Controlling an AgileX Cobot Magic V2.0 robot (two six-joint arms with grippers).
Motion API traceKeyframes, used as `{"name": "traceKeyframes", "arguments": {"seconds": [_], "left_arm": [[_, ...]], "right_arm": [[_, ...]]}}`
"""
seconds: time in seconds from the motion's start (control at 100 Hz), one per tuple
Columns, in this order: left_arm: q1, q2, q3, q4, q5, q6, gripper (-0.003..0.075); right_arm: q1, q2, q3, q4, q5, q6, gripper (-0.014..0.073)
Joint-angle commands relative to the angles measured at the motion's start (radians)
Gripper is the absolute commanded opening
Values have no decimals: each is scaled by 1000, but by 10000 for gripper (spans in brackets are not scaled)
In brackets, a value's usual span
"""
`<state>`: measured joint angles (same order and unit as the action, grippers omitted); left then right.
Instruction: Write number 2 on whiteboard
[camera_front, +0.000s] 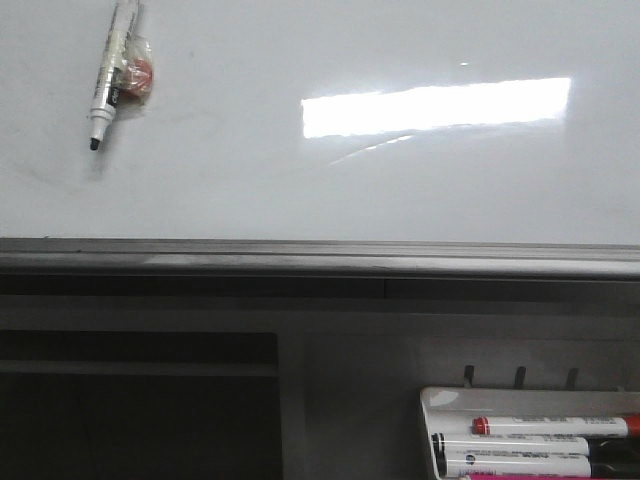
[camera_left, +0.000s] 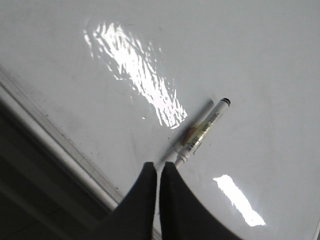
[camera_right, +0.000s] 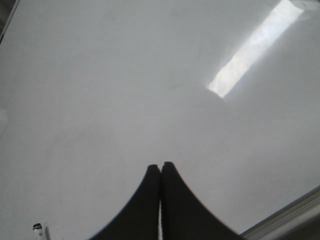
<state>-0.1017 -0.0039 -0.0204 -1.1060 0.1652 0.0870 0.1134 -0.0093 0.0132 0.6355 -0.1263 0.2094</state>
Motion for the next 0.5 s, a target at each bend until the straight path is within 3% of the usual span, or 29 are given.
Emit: {"name": "traceKeyframes", "arguments": {"seconds": [0.0, 0.12, 0.17, 0.22, 0.34, 0.49], "left_arm": [[-2, -6, -104, 65, -13, 45, -20], [-2, 104, -288, 281, 99, 194, -6], [-2, 190, -372, 343, 188, 245, 41], [-2, 274, -452, 369, 269, 294, 139], [-2, 484, -602, 358, 415, 402, 351], [-28, 706, -699, 250, 464, 557, 381]], "right_arm": [[-3, -20, -66, -22, 27, -6, -70], [-3, 0, -209, -230, 266, -12, -6], [-3, 20, -266, -272, 341, -45, 62], [-3, 45, -313, -282, 393, -102, 148], [-3, 126, -395, -282, 456, -184, 331], [-3, 220, -444, -282, 461, -183, 359]]}}
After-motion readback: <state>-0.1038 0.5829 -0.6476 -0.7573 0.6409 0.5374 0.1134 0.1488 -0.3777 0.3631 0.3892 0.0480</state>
